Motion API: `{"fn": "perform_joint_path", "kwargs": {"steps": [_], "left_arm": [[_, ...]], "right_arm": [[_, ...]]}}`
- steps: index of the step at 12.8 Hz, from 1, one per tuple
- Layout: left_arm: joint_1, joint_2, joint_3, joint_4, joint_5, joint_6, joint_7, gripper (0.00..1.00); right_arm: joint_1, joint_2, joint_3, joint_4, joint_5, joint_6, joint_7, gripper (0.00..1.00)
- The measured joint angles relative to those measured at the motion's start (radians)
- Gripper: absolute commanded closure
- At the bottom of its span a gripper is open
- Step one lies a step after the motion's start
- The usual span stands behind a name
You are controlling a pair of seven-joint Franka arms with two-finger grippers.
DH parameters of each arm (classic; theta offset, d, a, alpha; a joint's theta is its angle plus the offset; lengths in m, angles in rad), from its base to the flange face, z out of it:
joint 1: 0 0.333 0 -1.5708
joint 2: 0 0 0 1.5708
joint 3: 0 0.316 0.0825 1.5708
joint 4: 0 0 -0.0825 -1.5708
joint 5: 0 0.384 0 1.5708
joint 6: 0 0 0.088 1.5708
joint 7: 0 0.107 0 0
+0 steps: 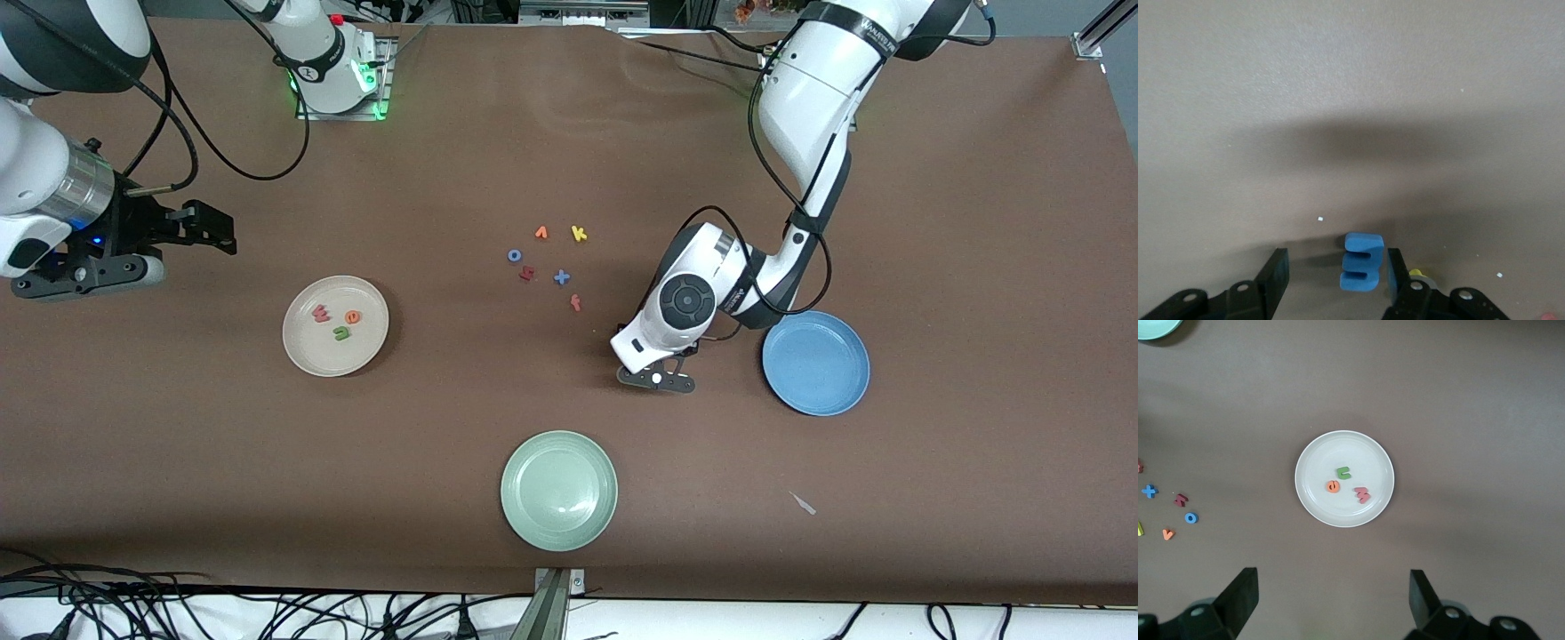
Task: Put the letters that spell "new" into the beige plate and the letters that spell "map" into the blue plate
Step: 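Carry the blue letter onto the blue plate with the left gripper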
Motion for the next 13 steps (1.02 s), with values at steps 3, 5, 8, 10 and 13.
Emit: {"fn": "perform_joint_path", "kwargs": {"steps": [3,5,8,10,13], "left_arm": [[-0.004,0.011,-0.001,0.001,0.000,0.011,0.000,0.48],[-0.004,0.011,0.000,0.002,0.000,0.011,0.000,0.91],[-0.004,0.008,-0.001,0.010,0.010,0.010,0.000,0.99],[-0.004,0.009,-0.001,0.011,0.018,0.011,0.000,1.00],[0.005,-0.003,0.019,0.029,0.037,-0.006,0.030,1.00]], "right_arm": [[0.000,0.000,-0.010,0.003,-0.001,0.000,0.000,0.00],[-0.001,0.000,-0.022,0.010,-0.001,0.003,0.000,0.00],[0.000,0.000,-0.025,0.056,-0.002,0.002,0.000,0.00],[0.003,0.004,-0.024,0.062,-0.002,0.001,0.000,0.00],[0.002,0.011,-0.024,0.062,-0.002,0.002,0.000,0.00]]}}
